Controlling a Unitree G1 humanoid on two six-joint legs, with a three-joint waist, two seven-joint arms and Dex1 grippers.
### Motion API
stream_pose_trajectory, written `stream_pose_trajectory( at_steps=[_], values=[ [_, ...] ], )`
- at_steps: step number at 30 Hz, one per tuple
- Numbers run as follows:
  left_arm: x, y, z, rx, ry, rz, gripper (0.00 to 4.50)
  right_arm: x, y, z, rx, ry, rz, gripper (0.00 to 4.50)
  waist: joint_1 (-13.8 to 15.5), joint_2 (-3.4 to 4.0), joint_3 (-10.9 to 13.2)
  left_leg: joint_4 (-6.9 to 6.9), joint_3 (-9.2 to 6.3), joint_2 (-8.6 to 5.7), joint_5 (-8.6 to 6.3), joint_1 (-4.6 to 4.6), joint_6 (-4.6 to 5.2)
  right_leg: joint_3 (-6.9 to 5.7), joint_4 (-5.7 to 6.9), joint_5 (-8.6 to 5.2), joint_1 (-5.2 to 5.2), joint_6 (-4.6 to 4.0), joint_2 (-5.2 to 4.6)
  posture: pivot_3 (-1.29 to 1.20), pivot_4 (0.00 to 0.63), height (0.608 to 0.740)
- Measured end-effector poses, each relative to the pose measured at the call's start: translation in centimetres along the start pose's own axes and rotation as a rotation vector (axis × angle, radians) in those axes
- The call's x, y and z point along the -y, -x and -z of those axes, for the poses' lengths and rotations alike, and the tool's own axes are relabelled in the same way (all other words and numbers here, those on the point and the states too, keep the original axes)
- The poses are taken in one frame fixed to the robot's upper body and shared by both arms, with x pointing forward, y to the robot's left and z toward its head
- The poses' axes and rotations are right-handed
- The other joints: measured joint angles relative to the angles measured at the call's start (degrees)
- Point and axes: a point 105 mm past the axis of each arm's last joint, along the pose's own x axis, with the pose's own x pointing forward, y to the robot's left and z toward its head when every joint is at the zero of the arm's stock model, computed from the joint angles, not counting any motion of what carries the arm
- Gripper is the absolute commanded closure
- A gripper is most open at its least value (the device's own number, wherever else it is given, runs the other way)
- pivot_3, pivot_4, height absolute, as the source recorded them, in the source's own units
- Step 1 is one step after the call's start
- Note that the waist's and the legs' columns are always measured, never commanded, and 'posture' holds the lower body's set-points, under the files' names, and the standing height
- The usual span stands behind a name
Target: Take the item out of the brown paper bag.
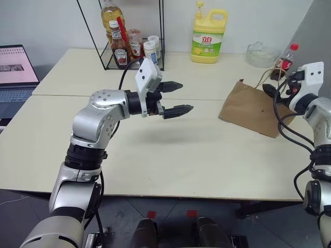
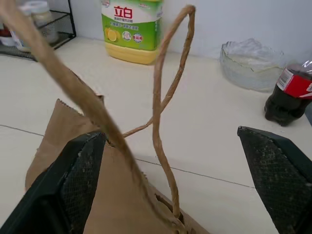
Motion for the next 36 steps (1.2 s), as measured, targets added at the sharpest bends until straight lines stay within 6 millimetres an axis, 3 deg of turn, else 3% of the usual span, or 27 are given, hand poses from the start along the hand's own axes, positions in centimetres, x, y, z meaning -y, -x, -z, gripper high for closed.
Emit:
stream_pose_trajectory(
  at_steps=[15,27,30,36],
  values=[
    [-0.2,0.0,-0.6,0.003,-0.016,-0.007,0.02,-1.4,-2.8,-1.1,0.076,-0.099,-0.045,0.0,-0.1,0.02,0.0,0.01,0.0,-0.01,0.0,0.0,0.0,0.0,0.02,0.0,0.0,0.0,-0.01,0.0,0.15,0.74],
    [-0.4,0.1,-0.7,-0.004,-0.026,-0.009,0.02,-0.9,-4.2,-1.2,0.087,-0.141,-0.038,0.0,-0.6,0.08,0.1,0.0,0.0,-0.02,0.02,0.0,-0.03,-0.01,0.05,0.0,0.0,0.0,-0.03,0.0,0.15,0.74],
    [-0.4,0.1,-0.7,-0.004,-0.027,-0.01,0.0,-1.1,-4.2,-1.6,0.108,-0.142,-0.053,0.58,-0.6,0.08,0.1,0.0,0.0,-0.02,0.02,0.0,-0.03,-0.01,0.05,0.0,0.0,0.0,-0.03,0.0,0.15,0.74],
    [-0.5,0.1,-0.7,-0.004,-0.028,-0.017,0.0,-1.1,-4.2,-2.4,0.143,-0.155,-0.069,2.76,-0.6,0.12,0.1,0.01,0.0,-0.02,0.01,0.01,-0.02,-0.02,0.06,0.0,0.0,0.0,-0.04,0.0,0.15,0.74]
  ],
)
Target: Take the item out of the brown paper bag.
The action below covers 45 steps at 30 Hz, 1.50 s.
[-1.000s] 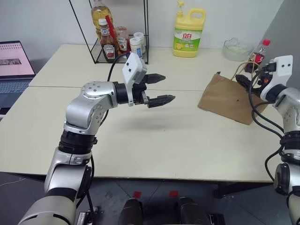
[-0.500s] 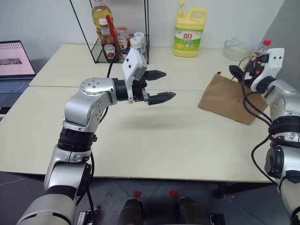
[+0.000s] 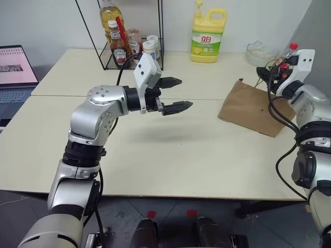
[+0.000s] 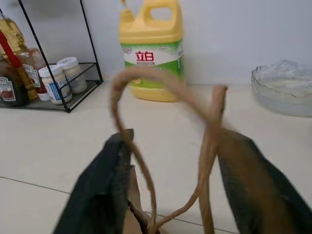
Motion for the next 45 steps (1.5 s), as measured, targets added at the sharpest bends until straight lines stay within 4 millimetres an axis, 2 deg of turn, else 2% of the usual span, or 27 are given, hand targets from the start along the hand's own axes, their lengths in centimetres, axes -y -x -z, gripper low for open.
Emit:
stream_pose_trajectory(
  at_steps=[5,21,27,31,35,42,45],
  values=[
    [-0.1,0.0,0.0,0.0,0.0,-0.01,0.0,-0.1,0.0,0.0,0.002,-0.002,-0.011,4.44,0.0,0.01,0.0,0.0,0.0,0.0,0.0,0.0,-0.01,0.0,0.01,0.0,0.0,0.0,0.0,0.0,0.15,0.74],
    [0.0,0.0,0.1,0.001,0.004,-0.012,0.0,-0.4,-0.1,-0.3,0.003,0.001,-0.027,4.44,-0.2,0.1,0.1,0.01,0.0,-0.01,0.01,0.0,-0.02,0.0,0.05,0.0,0.0,0.0,-0.01,0.0,0.15,0.74],
    [0.0,0.7,1.0,-0.023,0.029,-0.025,0.0,-2.1,-1.3,-2.1,0.034,0.023,-0.069,4.44,-0.7,0.27,0.2,0.01,0.01,-0.03,0.01,-0.01,-0.02,0.02,0.19,0.0,-0.1,0.0,-0.02,0.0,0.15,0.74],
    [0.1,1.4,0.9,-0.021,0.04,-0.035,0.0,-3.8,-2.2,-3.0,0.056,0.02,-0.125,4.44,-0.8,0.34,0.3,0.01,0.03,-0.05,0.02,-0.01,-0.02,0.05,0.28,0.0,-0.15,-0.01,-0.02,0.0,0.15,0.74],
    [0.1,2.5,1.9,-0.039,0.076,-0.08,0.0,-6.2,-3.3,-3.4,0.066,0.015,-0.189,4.44,-1.0,0.35,0.3,0.0,0.05,-0.05,0.02,-0.03,-0.03,0.09,0.35,-0.01,-0.24,-0.01,-0.03,0.0,0.15,0.74],
    [0.7,5.1,3.9,-0.067,0.142,-0.195,0.0,-12.3,-5.4,-3.9,0.081,-0.002,-0.348,4.44,-1.8,0.37,0.3,0.0,0.08,-0.04,0.07,-0.09,-0.11,0.11,0.41,-0.01,-0.33,-0.02,-0.04,0.0,0.15,0.74],
    [0.9,5.8,4.2,-0.062,0.147,-0.258,0.0,-14.7,-6.1,-3.6,0.077,-0.009,-0.403,4.44,-1.8,0.36,0.3,0.03,0.05,-0.04,0.06,-0.14,-0.09,0.07,0.41,0.0,-0.33,-0.02,-0.06,0.0,0.15,0.74]
  ],
)
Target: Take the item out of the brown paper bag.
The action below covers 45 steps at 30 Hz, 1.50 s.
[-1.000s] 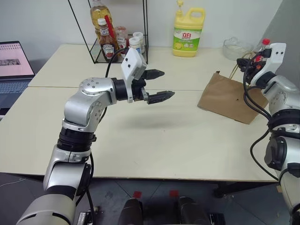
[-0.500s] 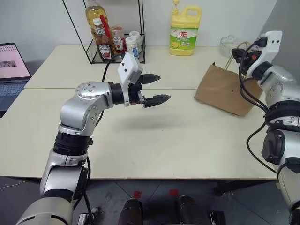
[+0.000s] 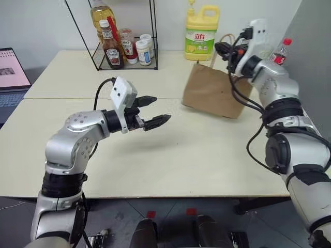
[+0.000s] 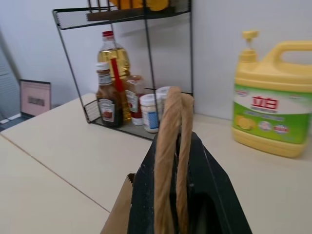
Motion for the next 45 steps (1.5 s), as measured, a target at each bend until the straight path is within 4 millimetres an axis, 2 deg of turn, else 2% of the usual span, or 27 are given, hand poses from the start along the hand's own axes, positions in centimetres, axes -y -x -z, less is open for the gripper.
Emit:
stream_pose_trajectory(
  at_steps=[5,9,16,21,25,29,32,41,45],
  values=[
    [-0.3,1.1,0.1,0.069,0.023,-0.181,0.0,-3.2,-2.3,0.6,0.001,-0.007,-0.082,4.44,-0.2,-0.01,0.0,0.02,-0.01,0.0,0.0,-0.03,-0.01,-0.01,0.01,0.0,0.0,0.0,-0.02,0.0,0.15,0.74],
    [0.4,2.4,2.0,0.058,0.073,-0.295,0.0,-5.8,-3.8,1.0,0.002,-0.002,-0.15,4.44,-0.3,-0.03,0.0,0.01,-0.03,0.01,0.01,-0.03,-0.02,-0.03,0.01,0.01,-0.01,-0.01,-0.02,0.0,0.15,0.74],
    [2.7,4.0,4.2,0.034,0.15,-0.383,0.0,-9.5,-5.4,1.8,-0.001,-0.016,-0.247,4.44,-0.2,-0.05,0.0,0.04,-0.04,0.01,-0.02,-0.03,0.04,-0.04,0.03,0.01,0.0,-0.01,-0.02,0.0,0.15,0.74],
    [3.2,5.2,5.3,0.014,0.188,-0.446,0.0,-11.6,-6.0,1.9,0.0,0.001,-0.31,4.44,-0.2,-0.05,0.0,0.03,-0.05,0.01,-0.05,-0.02,0.08,-0.06,0.03,0.0,0.0,-0.01,-0.02,0.0,0.15,0.74],
    [3.6,6.2,5.8,0.0,0.198,-0.489,0.0,-13.2,-6.4,2.7,-0.012,-0.011,-0.356,4.44,-0.2,-0.05,0.0,0.03,-0.06,0.01,-0.06,-0.02,0.1,-0.06,0.03,0.0,0.01,-0.01,-0.02,0.0,0.15,0.74],
    [4.2,6.7,6.7,-0.022,0.23,-0.51,0.0,-14.2,-6.5,3.4,-0.036,0.003,-0.387,4.44,-0.2,-0.06,0.0,0.04,-0.06,0.01,-0.06,-0.03,0.09,-0.06,0.02,0.0,0.01,-0.02,-0.02,0.0,0.15,0.74],
    [4.3,6.9,6.5,-0.017,0.224,-0.522,0.0,-14.9,-6.6,3.7,-0.038,0.012,-0.41,4.44,-0.2,-0.07,0.0,0.04,-0.07,0.01,-0.06,-0.02,0.1,-0.07,0.02,0.0,0.01,-0.02,-0.02,0.0,0.15,0.74],
    [4.4,6.8,6.3,-0.003,0.227,-0.517,0.0,-15.0,-6.6,3.5,-0.02,0.031,-0.416,4.44,-0.2,-0.07,0.0,0.04,-0.07,0.01,-0.06,-0.02,0.1,-0.07,0.02,0.0,0.01,-0.02,-0.01,0.0,0.15,0.74],
    [4.3,6.6,6.0,0.011,0.221,-0.51,0.0,-15.3,-6.5,4.1,-0.033,0.04,-0.429,4.44,-0.2,-0.09,0.0,0.04,-0.07,0.01,-0.06,-0.01,0.1,-0.07,0.02,0.0,0.01,-0.02,-0.01,0.0,0.15,0.74]
  ],
)
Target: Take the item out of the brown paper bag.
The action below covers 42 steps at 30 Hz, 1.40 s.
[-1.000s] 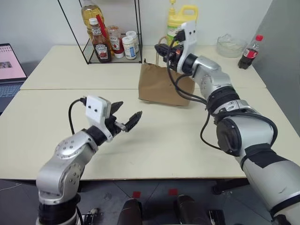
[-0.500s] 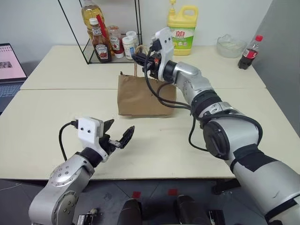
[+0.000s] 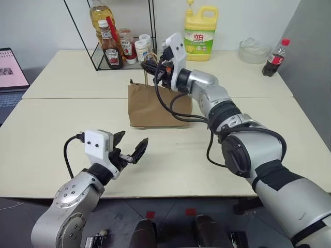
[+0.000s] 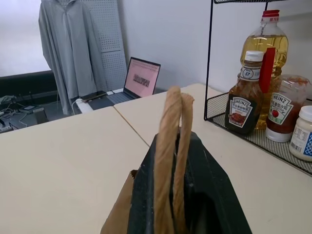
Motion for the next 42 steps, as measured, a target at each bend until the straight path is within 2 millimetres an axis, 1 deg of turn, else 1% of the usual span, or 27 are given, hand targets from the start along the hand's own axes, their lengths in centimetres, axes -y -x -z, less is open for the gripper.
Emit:
stream_pose_trajectory(
  at_steps=[4,6,9,13,14,18,20,24,26,28,29,31,33,35,37,39,40,42],
  values=[
    [0.0,-0.1,0.0,-0.002,0.002,0.01,0.0,-0.7,0.3,2.9,-0.04,-0.021,-0.015,4.44,0.0,-0.03,0.0,0.01,0.0,0.0,0.0,0.01,0.0,0.0,0.01,0.0,0.02,0.0,0.0,0.0,0.15,0.74],
    [0.0,-0.2,0.0,-0.002,0.005,0.014,0.0,-0.8,0.4,3.3,-0.051,-0.01,-0.019,4.44,0.0,-0.03,0.0,0.01,0.0,0.0,0.0,0.02,0.0,0.0,0.02,0.0,0.01,0.0,0.0,0.0,0.15,0.74],
    [0.0,-0.4,-0.2,0.0,0.0,0.024,0.0,-0.8,0.4,3.0,-0.041,0.007,-0.021,3.84,0.0,-0.03,0.0,0.01,-0.01,0.0,0.0,0.06,0.0,-0.01,0.02,0.0,0.05,0.0,0.0,0.0,0.15,0.74],
    [-0.2,-0.8,-0.1,-0.008,-0.002,0.044,0.0,-0.2,1.0,2.7,-0.044,0.018,-0.025,2.51,0.0,-0.04,0.0,0.02,-0.02,0.0,0.0,0.06,0.0,-0.02,0.01,0.0,0.07,0.0,0.0,0.0,0.15,0.74],
    [-0.2,-1.0,-0.1,-0.01,-0.002,0.049,0.0,0.1,1.2,2.6,-0.043,0.025,-0.023,2.12,0.0,-0.04,0.0,0.01,-0.02,0.0,0.0,0.06,0.0,-0.02,0.01,0.0,0.07,0.0,0.0,0.0,0.15,0.74],
    [-0.1,-1.6,-0.2,-0.012,-0.006,0.08,0.0,1.4,2.4,1.5,-0.03,0.067,-0.006,0.68,0.0,-0.04,0.0,0.01,-0.02,0.0,0.0,0.06,0.0,-0.02,0.0,0.0,0.07,0.0,0.0,0.0,0.15,0.74],
    [-0.2,-1.8,-0.3,-0.013,-0.012,0.096,0.0,1.8,3.1,1.2,-0.027,0.089,-0.012,0.04,0.0,-0.04,0.0,0.01,-0.02,0.0,0.0,0.07,0.0,-0.02,0.01,0.0,0.07,0.0,0.0,0.0,0.15,0.74],
    [-0.5,-2.2,-0.6,-0.028,-0.039,0.135,0.0,2.6,5.3,1.1,-0.041,0.127,-0.04,0.04,0.1,-0.04,0.0,0.01,-0.02,0.0,0.0,0.06,-0.01,-0.02,0.0,0.0,0.09,0.0,0.0,0.0,0.15,0.74],
    [-0.6,-2.2,-0.8,-0.043,-0.05,0.175,0.0,2.7,7.0,1.1,-0.058,0.156,-0.064,0.04,0.2,-0.05,0.0,0.0,-0.06,0.0,0.0,0.05,-0.01,-0.06,-0.01,0.0,0.1,0.0,0.0,0.0,0.15,0.74],
    [-0.8,-2.3,-1.3,-0.055,-0.076,0.214,0.0,2.3,8.9,1.5,-0.083,0.157,-0.087,0.04,0.4,-0.05,0.0,0.0,-0.08,0.0,0.0,0.06,-0.01,-0.08,-0.02,0.0,0.11,0.0,0.0,0.0,0.15,0.74],
    [-1.2,-2.4,-1.7,-0.062,-0.1,0.227,0.0,1.9,10.1,1.9,-0.102,0.152,-0.098,0.04,0.6,-0.05,0.0,0.0,-0.11,0.0,0.0,0.05,0.0,-0.1,-0.01,0.0,0.11,0.0,0.0,0.0,0.15,0.74],
    [-2.2,-2.8,-2.5,-0.061,-0.135,0.221,0.0,1.3,11.8,2.3,-0.131,0.125,-0.1,0.04,0.7,-0.04,0.0,0.01,-0.09,0.0,0.0,0.07,0.0,-0.09,0.0,0.0,0.11,0.01,0.0,0.0,0.15,0.74],
    [-3.9,-3.6,-3.9,-0.045,-0.184,0.189,0.0,0.8,13.4,2.1,-0.151,0.11,-0.073,0.04,1.1,-0.05,0.0,0.02,-0.11,0.0,0.0,0.08,0.01,-0.09,-0.01,-0.01,0.1,0.01,0.02,0.0,0.15,0.74],
    [-5.7,-4.7,-5.9,-0.016,-0.248,0.145,0.0,0.6,15.0,1.6,-0.153,0.107,-0.006,0.04,1.4,-0.05,0.0,0.02,-0.13,0.0,0.0,0.07,0.01,-0.11,-0.01,-0.01,0.1,0.02,0.04,0.0,0.15,0.74],
    [-7.4,-6.0,-8.0,0.029,-0.305,0.093,0.0,0.7,16.3,1.5,-0.157,0.1,0.085,0.04,1.5,-0.06,0.0,0.03,-0.12,-0.03,0.0,0.07,0.01,-0.1,-0.03,-0.01,0.11,0.02,0.03,0.0,0.15,0.74],
    [-8.7,-7.5,-9.7,0.062,-0.367,0.052,0.0,0.8,17.6,2.3,-0.179,0.08,0.185,0.04,1.7,-0.07,0.0,0.03,-0.11,-0.06,0.0,0.06,0.01,-0.06,-0.05,-0.01,0.09,0.02,0.03,0.0,0.15,0.74],
    [-9.0,-8.2,-10.1,0.067,-0.395,0.041,0.0,0.6,18.0,2.8,-0.192,0.073,0.221,0.04,1.8,-0.07,0.0,0.03,-0.11,-0.08,0.0,0.05,0.01,-0.06,-0.05,-0.01,0.1,0.02,0.02,0.0,0.15,0.74],
    [-9.5,-10.2,-10.6,0.066,-0.439,0.031,0.0,0.2,19.2,4.1,-0.218,0.052,0.306,0.04,2.1,-0.08,0.0,0.04,-0.14,-0.09,0.0,0.02,0.01,-0.09,-0.05,-0.01,0.05,0.02,0.02,0.0,0.15,0.74]
  ],
)
